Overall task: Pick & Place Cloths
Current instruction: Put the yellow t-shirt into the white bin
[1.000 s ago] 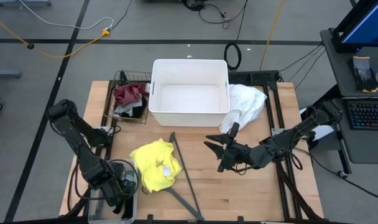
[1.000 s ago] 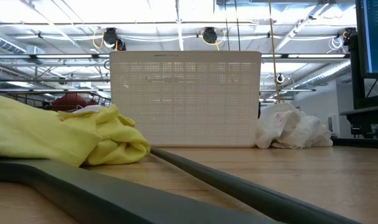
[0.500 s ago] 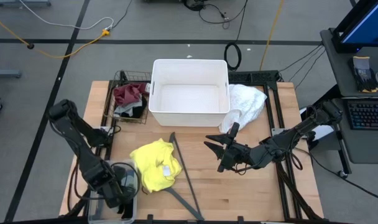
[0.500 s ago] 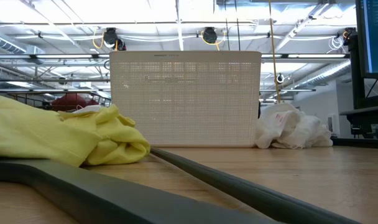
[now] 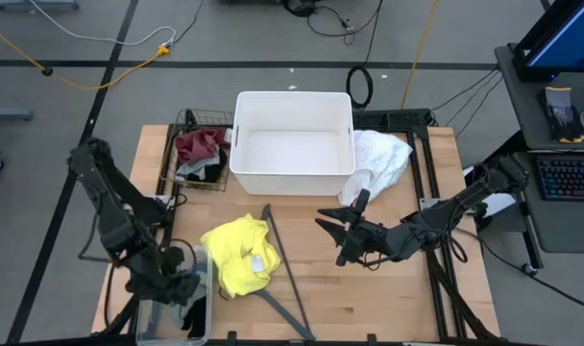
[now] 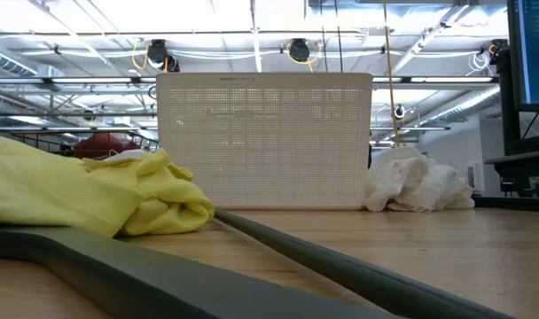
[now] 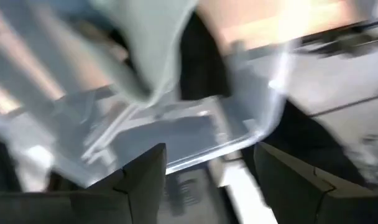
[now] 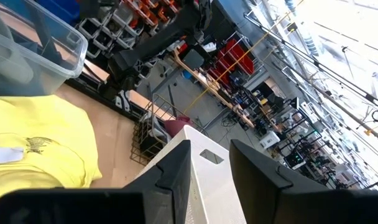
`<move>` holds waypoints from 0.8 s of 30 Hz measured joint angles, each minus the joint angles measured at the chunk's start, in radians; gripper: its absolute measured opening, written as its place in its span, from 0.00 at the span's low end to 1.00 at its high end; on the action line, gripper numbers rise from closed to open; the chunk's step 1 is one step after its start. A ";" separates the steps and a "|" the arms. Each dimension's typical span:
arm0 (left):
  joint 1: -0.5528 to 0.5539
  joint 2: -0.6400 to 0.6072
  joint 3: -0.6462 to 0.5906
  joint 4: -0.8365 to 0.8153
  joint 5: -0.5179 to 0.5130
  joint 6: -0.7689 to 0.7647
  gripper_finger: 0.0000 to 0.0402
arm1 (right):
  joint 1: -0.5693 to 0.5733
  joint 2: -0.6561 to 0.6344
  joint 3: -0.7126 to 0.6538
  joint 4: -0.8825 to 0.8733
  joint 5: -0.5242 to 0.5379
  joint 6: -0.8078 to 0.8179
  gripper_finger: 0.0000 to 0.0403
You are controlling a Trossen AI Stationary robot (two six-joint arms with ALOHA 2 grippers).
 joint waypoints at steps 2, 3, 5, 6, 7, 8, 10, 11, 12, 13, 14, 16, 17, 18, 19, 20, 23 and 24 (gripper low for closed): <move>0.000 -0.032 0.000 0.004 -0.085 0.009 0.58 | 0.002 0.000 0.000 -0.001 0.019 0.000 0.26; 0.001 -0.046 0.000 0.016 -0.128 0.019 0.56 | 0.005 0.000 0.000 -0.002 0.043 0.000 0.26; 0.001 -0.072 0.000 0.065 -0.207 0.065 0.53 | 0.008 0.000 0.000 -0.003 0.113 -0.007 0.26; 0.001 -0.083 0.000 0.092 -0.246 0.090 0.51 | 0.008 0.000 0.000 -0.008 0.147 -0.007 0.26; 0.002 -0.091 0.000 0.119 -0.288 0.114 0.50 | 0.008 0.000 0.000 -0.016 0.182 -0.006 0.26; 0.003 -0.098 0.000 0.150 -0.330 0.139 0.48 | 0.008 0.000 0.000 -0.020 0.220 -0.006 0.26; 0.011 -0.103 0.000 0.212 -0.411 0.207 0.45 | 0.008 0.000 0.000 -0.026 0.294 -0.008 0.26; 0.017 -0.103 0.000 0.242 -0.450 0.246 0.44 | 0.007 0.000 0.000 -0.035 0.327 -0.008 0.26; 0.024 -0.102 0.000 0.274 -0.487 0.290 0.43 | 0.007 0.000 0.000 -0.050 0.351 -0.005 0.26; 0.033 -0.102 0.000 0.304 -0.519 0.337 0.41 | 0.007 0.000 0.000 -0.072 0.368 0.000 0.26; 0.042 -0.102 0.000 0.331 -0.552 0.383 0.40 | 0.007 0.000 0.000 -0.096 0.381 0.005 0.26; 0.067 -0.098 0.000 0.386 -0.611 0.475 0.38 | 0.007 0.000 0.000 -0.152 0.390 0.035 0.26; 0.082 -0.095 0.000 0.413 -0.634 0.523 0.37 | 0.007 0.000 0.000 -0.184 0.388 0.064 0.26; 0.096 -0.092 0.000 0.435 -0.652 0.572 0.37 | 0.007 0.000 0.000 -0.217 0.386 0.096 0.26; 0.110 -0.090 0.000 0.454 -0.665 0.622 0.36 | 0.007 0.000 0.000 -0.254 0.380 0.135 0.26; 0.124 -0.088 0.000 0.472 -0.681 0.668 0.36 | 0.007 0.000 0.000 -0.296 0.360 0.179 0.26; 0.173 -0.074 0.000 0.517 -0.697 0.804 0.35 | 0.007 -0.005 0.000 -0.437 0.230 0.336 0.26; 0.190 -0.068 0.000 0.527 -0.697 0.854 0.35 | 0.006 -0.009 0.000 -0.490 0.162 0.394 0.26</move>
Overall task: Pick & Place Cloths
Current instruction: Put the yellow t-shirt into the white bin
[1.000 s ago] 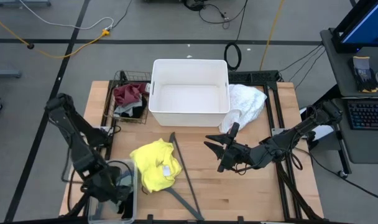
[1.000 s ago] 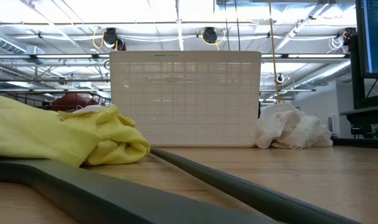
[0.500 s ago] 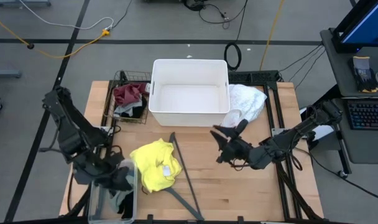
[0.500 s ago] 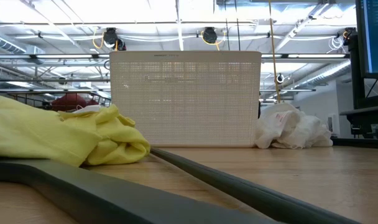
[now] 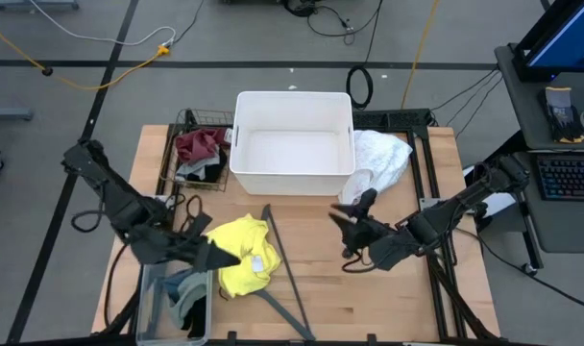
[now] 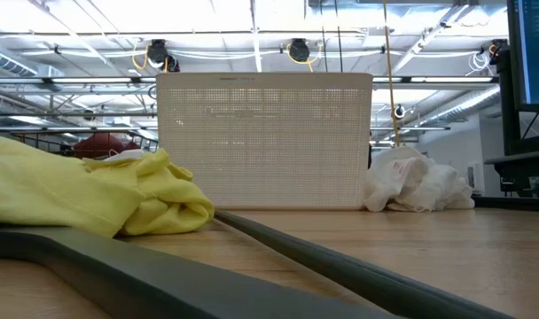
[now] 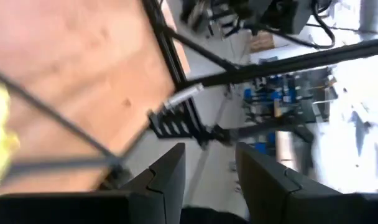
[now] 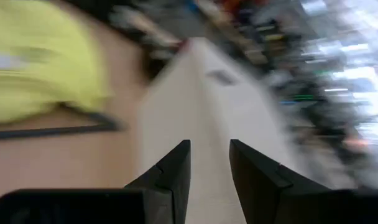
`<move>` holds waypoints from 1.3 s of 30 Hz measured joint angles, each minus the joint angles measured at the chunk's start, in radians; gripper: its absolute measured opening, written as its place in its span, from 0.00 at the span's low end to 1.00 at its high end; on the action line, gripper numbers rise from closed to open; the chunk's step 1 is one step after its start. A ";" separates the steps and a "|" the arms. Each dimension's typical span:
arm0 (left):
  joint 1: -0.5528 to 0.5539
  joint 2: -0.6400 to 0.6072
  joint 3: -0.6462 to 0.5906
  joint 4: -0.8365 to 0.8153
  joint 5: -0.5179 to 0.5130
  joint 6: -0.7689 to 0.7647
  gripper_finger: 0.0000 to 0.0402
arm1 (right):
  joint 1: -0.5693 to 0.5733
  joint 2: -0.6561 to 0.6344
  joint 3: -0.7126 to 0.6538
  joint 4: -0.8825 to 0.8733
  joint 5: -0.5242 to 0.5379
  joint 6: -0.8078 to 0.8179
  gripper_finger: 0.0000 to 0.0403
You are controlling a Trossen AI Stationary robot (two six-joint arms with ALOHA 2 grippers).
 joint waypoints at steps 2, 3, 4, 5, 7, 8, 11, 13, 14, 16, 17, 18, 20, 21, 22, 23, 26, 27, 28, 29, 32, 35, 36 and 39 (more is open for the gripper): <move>0.030 0.011 0.000 0.002 -0.001 0.092 0.35 | -0.013 -0.006 0.000 -0.073 -0.147 0.110 0.26; 0.046 0.016 0.000 0.003 -0.003 0.137 0.35 | -0.019 -0.007 0.000 -0.107 -0.215 0.156 0.26; 0.061 0.025 0.000 0.003 -0.002 0.175 0.35 | -0.024 -0.007 0.000 -0.141 -0.273 0.197 0.26; 0.077 0.033 0.000 0.003 -0.002 0.212 0.35 | -0.027 -0.007 -0.001 -0.168 -0.312 0.229 0.26; 0.109 0.054 0.000 0.001 -0.001 0.285 0.35 | -0.033 -0.008 -0.001 -0.199 -0.360 0.276 0.26; 0.126 0.064 0.000 0.001 0.001 0.329 0.35 | -0.035 -0.010 -0.001 -0.210 -0.377 0.291 0.26; 0.175 0.105 0.000 0.004 0.017 0.493 0.35 | -0.035 -0.010 -0.001 -0.232 -0.405 0.307 0.26; 0.203 0.137 0.000 0.001 0.043 0.579 0.35 | -0.035 -0.010 -0.001 -0.229 -0.406 0.307 0.26; 0.218 0.153 0.000 0.000 0.066 0.614 0.35 | -0.035 -0.010 -0.001 -0.229 -0.406 0.308 0.26; 0.252 0.186 0.000 0.000 0.126 0.669 0.35 | -0.035 -0.010 -0.001 -0.238 -0.406 0.308 0.26; 0.267 0.201 0.000 -0.003 0.158 0.687 0.35 | -0.035 -0.010 -0.001 -0.244 -0.406 0.308 0.26; 0.281 0.219 0.000 -0.012 0.187 0.698 0.35 | -0.035 -0.010 -0.001 -0.246 -0.406 0.308 0.26; 0.309 0.253 0.000 -0.031 0.244 0.714 0.35 | -0.035 -0.010 -0.001 -0.252 -0.406 0.308 0.26; 0.321 0.268 0.000 -0.041 0.270 0.717 0.35 | -0.035 -0.010 -0.001 -0.259 -0.406 0.308 0.26; 0.332 0.280 0.000 -0.059 0.295 0.720 0.35 | -0.035 -0.010 -0.001 -0.263 -0.406 0.308 0.26; 0.343 0.292 0.000 -0.081 0.316 0.720 0.35 | -0.035 -0.010 -0.001 -0.267 -0.406 0.308 0.26; 0.373 0.325 0.000 -0.161 0.364 0.718 0.35 | -0.035 -0.010 -0.001 -0.275 -0.406 0.308 0.26; 0.381 0.333 0.000 -0.197 0.371 0.710 0.35 | -0.035 -0.010 -0.001 -0.274 -0.406 0.308 0.26; 0.389 0.340 0.000 -0.231 0.377 0.699 0.35 | -0.035 -0.010 -0.001 -0.274 -0.406 0.308 0.26; 0.397 0.344 0.000 -0.267 0.380 0.679 0.35 | -0.035 -0.010 -0.001 -0.274 -0.406 0.308 0.26; 0.424 0.352 0.000 -0.395 0.380 0.605 0.35 | -0.035 -0.010 -0.001 -0.274 -0.406 0.308 0.26; 0.453 0.353 0.000 -0.497 0.385 0.512 0.35 | -0.035 -0.010 -0.001 -0.275 -0.406 0.308 0.26; 0.461 0.353 0.000 -0.509 0.394 0.489 0.35 | -0.035 -0.010 -0.001 -0.276 -0.406 0.308 0.26; 0.481 0.353 0.000 -0.500 0.441 0.475 0.35 | -0.035 -0.010 -0.001 -0.277 -0.406 0.308 0.26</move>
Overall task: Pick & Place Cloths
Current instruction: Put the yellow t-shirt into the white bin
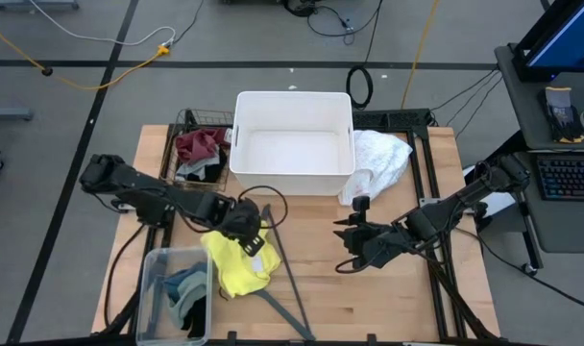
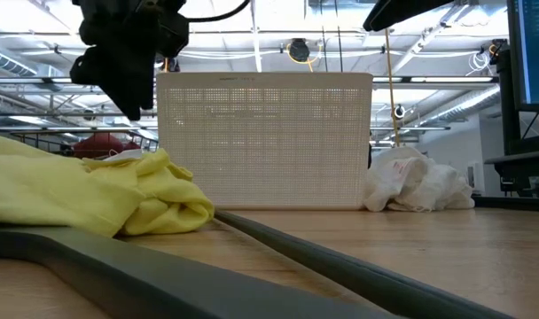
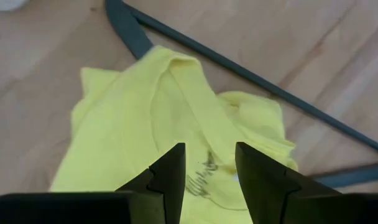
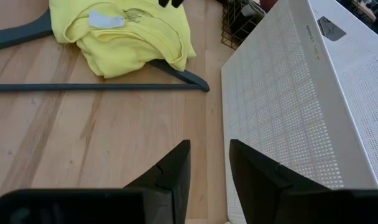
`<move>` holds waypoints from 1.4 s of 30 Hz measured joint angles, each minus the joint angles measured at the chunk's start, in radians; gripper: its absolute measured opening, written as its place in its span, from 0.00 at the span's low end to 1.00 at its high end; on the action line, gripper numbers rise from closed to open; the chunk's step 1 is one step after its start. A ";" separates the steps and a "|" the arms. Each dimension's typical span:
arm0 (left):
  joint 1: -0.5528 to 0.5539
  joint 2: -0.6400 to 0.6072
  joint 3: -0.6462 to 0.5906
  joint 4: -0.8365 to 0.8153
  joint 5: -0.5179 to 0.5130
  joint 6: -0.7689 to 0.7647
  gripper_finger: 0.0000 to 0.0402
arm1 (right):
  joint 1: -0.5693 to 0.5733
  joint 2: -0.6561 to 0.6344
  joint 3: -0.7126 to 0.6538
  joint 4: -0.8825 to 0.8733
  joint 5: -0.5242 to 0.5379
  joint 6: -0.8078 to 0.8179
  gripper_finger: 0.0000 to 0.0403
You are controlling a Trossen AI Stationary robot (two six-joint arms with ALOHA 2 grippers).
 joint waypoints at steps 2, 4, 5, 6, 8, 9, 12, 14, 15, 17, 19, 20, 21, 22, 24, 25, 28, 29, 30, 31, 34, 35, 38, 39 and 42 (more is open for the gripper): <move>0.007 0.000 0.000 0.017 0.026 0.008 0.35 | 0.000 0.000 0.000 0.000 0.000 0.000 0.26; 0.010 0.000 0.000 0.026 0.029 0.000 0.35 | 0.000 0.000 0.000 0.000 0.000 0.000 0.26; 0.012 0.003 0.000 0.025 0.029 -0.006 0.35 | 0.000 0.000 0.000 0.000 0.000 0.000 0.26; 0.014 0.007 0.000 0.022 0.029 -0.014 0.35 | 0.000 0.000 0.000 -0.001 0.000 0.000 0.26; 0.015 0.010 0.000 0.016 0.027 -0.021 0.37 | 0.000 0.000 0.000 -0.006 0.000 0.000 0.26; 0.015 0.010 0.000 0.017 0.026 -0.021 0.39 | 0.000 0.000 0.000 -0.007 0.000 0.000 0.26; 0.015 0.009 0.000 0.021 0.024 -0.031 0.48 | 0.000 0.000 0.001 -0.018 0.000 0.000 0.26; 0.015 0.010 0.000 0.020 0.024 -0.051 0.56 | 0.000 0.000 0.001 -0.019 0.000 0.000 0.26; 0.014 0.009 0.000 0.020 0.024 -0.055 0.60 | 0.000 0.000 0.001 -0.019 0.000 -0.002 0.26; 0.014 0.009 0.000 0.020 0.026 -0.062 0.68 | 0.000 0.000 0.001 -0.019 0.000 -0.011 0.26; 0.011 0.009 -0.006 0.027 0.029 -0.071 0.76 | 0.000 0.000 0.001 -0.019 0.000 -0.017 0.26; 0.011 0.009 -0.010 0.028 0.029 -0.079 0.80 | 0.000 0.000 0.001 -0.019 0.000 -0.018 0.26; 0.011 0.009 -0.017 0.027 0.029 -0.084 0.84 | 0.000 0.000 0.001 -0.019 0.000 -0.018 0.26; 0.011 0.009 -0.023 0.025 0.029 -0.090 0.87 | 0.000 0.000 0.001 -0.019 0.000 -0.019 0.26; 0.011 0.009 -0.033 0.025 0.029 -0.102 0.93 | 0.000 0.000 0.001 -0.019 0.000 -0.019 0.26; 0.010 0.009 -0.038 0.029 0.029 -0.104 0.95 | 0.000 0.000 0.001 -0.019 0.000 -0.019 0.26; 0.011 0.009 -0.061 0.049 0.025 -0.103 0.99 | 0.000 0.000 0.001 -0.019 0.000 -0.019 0.26; 0.010 0.009 -0.072 0.072 0.022 -0.104 0.99 | 0.000 0.000 0.001 -0.019 0.000 -0.019 0.26; 0.010 0.009 -0.084 0.101 0.021 -0.104 0.98 | 0.000 0.000 0.001 -0.019 0.000 -0.019 0.26; 0.010 0.009 -0.094 0.129 0.021 -0.104 0.97 | 0.000 0.000 0.001 -0.019 0.000 -0.019 0.26; 0.010 0.010 -0.116 0.173 0.013 -0.108 0.94 | 0.000 0.000 0.001 -0.019 0.002 -0.019 0.26; 0.010 0.019 -0.120 0.187 0.001 -0.118 0.94 | 0.000 0.000 0.001 -0.019 0.002 -0.019 0.26; 0.011 0.043 -0.125 0.188 -0.035 -0.138 0.93 | 0.000 0.001 0.001 -0.019 0.003 -0.019 0.26; 0.011 0.057 -0.125 0.191 -0.038 -0.137 0.93 | 0.000 0.001 0.001 -0.019 0.003 -0.019 0.26; 0.011 0.113 -0.124 0.206 -0.038 -0.131 0.93 | 0.000 0.001 0.001 -0.018 0.003 -0.019 0.26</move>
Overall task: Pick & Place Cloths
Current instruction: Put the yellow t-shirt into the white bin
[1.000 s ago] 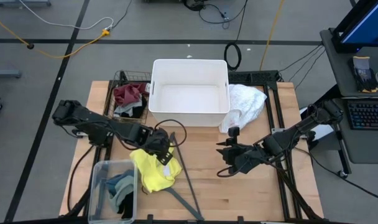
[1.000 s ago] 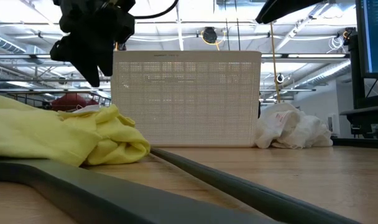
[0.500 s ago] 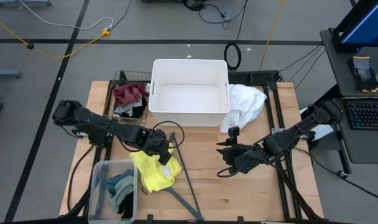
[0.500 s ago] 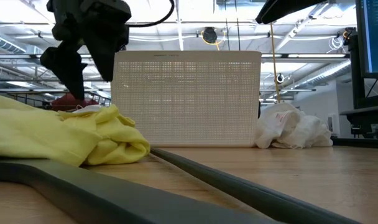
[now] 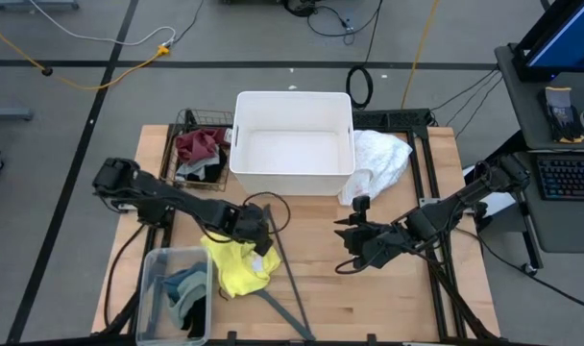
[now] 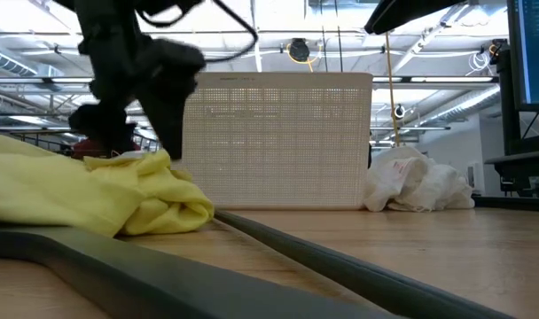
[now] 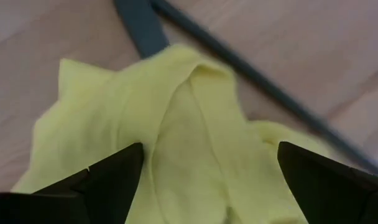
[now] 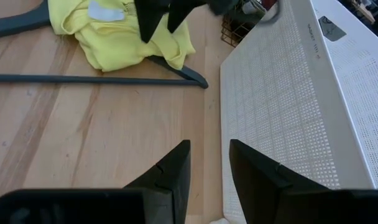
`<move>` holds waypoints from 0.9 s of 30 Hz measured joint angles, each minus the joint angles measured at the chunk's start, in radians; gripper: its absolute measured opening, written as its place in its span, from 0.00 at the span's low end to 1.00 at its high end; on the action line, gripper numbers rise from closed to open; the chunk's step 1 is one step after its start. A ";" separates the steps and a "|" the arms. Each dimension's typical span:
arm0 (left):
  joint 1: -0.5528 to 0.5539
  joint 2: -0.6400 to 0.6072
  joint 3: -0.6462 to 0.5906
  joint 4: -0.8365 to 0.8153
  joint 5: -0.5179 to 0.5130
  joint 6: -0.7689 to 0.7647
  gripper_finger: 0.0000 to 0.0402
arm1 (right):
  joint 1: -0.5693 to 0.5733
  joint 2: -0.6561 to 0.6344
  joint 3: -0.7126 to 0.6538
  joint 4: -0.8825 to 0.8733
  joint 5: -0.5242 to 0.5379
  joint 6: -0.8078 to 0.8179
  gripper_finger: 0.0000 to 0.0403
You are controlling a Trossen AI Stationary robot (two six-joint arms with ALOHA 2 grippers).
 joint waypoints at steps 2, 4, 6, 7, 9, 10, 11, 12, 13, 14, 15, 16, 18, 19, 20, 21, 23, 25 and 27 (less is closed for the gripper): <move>0.000 0.045 0.000 0.005 0.003 0.009 0.94 | 0.000 0.000 0.000 0.003 0.000 0.000 0.26; 0.000 0.094 0.000 0.006 0.007 0.009 0.94 | 0.000 0.000 0.000 0.002 0.000 0.001 0.26; 0.000 0.138 0.006 0.009 0.006 0.010 0.94 | 0.000 0.000 0.000 0.004 0.000 0.003 0.26; 0.000 0.154 0.006 0.006 0.005 0.011 0.93 | 0.000 0.000 0.000 0.003 0.000 0.003 0.26; -0.001 0.181 0.008 0.005 0.003 0.020 0.91 | 0.000 0.000 0.000 0.003 0.000 0.003 0.26; -0.001 0.191 0.010 0.006 0.003 0.033 0.90 | 0.000 0.000 0.000 0.003 0.000 0.003 0.26; -0.001 0.195 0.010 0.005 0.004 0.049 0.88 | 0.000 0.000 0.000 0.003 0.000 0.003 0.26; -0.001 0.196 0.010 0.004 0.003 0.062 0.85 | 0.000 0.000 0.000 0.003 0.000 0.003 0.26; -0.001 0.197 0.009 0.002 0.003 0.072 0.82 | 0.000 0.000 0.000 0.003 0.000 0.003 0.26; -0.001 0.197 0.009 0.001 -0.001 0.076 0.79 | 0.000 0.000 0.000 0.003 0.000 0.003 0.26; -0.001 0.194 0.007 0.000 -0.008 0.077 0.74 | 0.000 0.000 0.000 0.003 0.000 0.003 0.26; -0.001 0.190 0.005 0.000 -0.017 0.078 0.70 | 0.000 0.000 0.000 0.003 0.000 0.003 0.26; -0.001 0.180 0.003 0.003 -0.032 0.076 0.59 | 0.000 0.000 0.000 0.003 0.000 0.003 0.26; -0.001 0.175 0.002 0.006 -0.038 0.070 0.53 | 0.000 0.000 0.000 0.003 0.000 0.003 0.26; -0.001 0.168 0.001 0.009 -0.043 0.059 0.47 | 0.000 0.000 0.000 0.003 0.000 0.002 0.26; 0.000 0.162 0.000 0.013 -0.048 0.051 0.42 | 0.000 0.000 0.000 0.003 0.000 0.001 0.26; 0.000 0.145 0.000 0.019 -0.065 0.047 0.31 | 0.000 0.000 0.000 0.003 0.000 0.001 0.26; 0.000 0.123 -0.001 0.021 -0.080 0.047 0.22 | 0.000 0.000 0.000 0.003 0.000 0.001 0.26; 0.000 0.098 -0.003 0.021 -0.092 0.050 0.15 | 0.000 0.000 0.000 0.003 0.000 0.000 0.26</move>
